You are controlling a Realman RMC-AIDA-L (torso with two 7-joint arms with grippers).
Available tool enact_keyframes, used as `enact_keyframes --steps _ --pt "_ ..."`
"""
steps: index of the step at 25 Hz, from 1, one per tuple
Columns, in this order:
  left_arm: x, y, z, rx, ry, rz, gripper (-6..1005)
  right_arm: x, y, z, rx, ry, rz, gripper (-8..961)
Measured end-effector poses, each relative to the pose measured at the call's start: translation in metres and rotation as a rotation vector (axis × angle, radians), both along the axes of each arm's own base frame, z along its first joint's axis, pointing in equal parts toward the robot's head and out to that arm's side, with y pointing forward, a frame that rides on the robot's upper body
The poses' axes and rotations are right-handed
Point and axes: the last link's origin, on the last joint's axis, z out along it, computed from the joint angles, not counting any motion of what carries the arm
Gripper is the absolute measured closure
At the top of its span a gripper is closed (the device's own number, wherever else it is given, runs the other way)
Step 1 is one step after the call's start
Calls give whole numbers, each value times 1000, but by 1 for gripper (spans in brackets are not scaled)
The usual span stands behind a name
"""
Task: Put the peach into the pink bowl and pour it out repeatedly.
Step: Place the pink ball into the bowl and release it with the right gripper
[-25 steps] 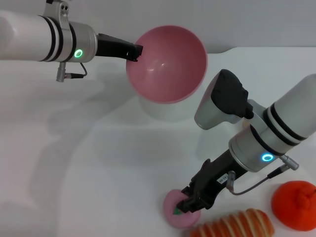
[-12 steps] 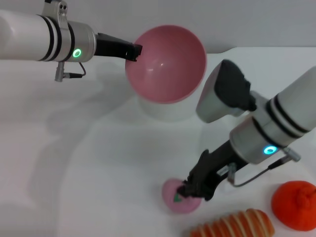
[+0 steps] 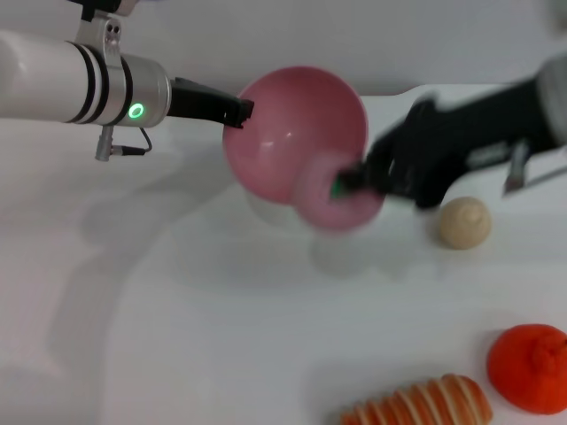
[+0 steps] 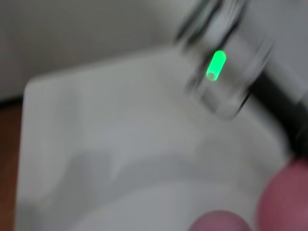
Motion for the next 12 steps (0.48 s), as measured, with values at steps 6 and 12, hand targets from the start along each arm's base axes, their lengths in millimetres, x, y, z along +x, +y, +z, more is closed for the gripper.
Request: enact_keyframes --steps 6,12 --pt "-2 -6 -4 -45 4 9 921 4 25 17 165 88 -12 868" --pt "1 -13 -10 -96 16 3 919 26 44 -13 157 88 -46 851"
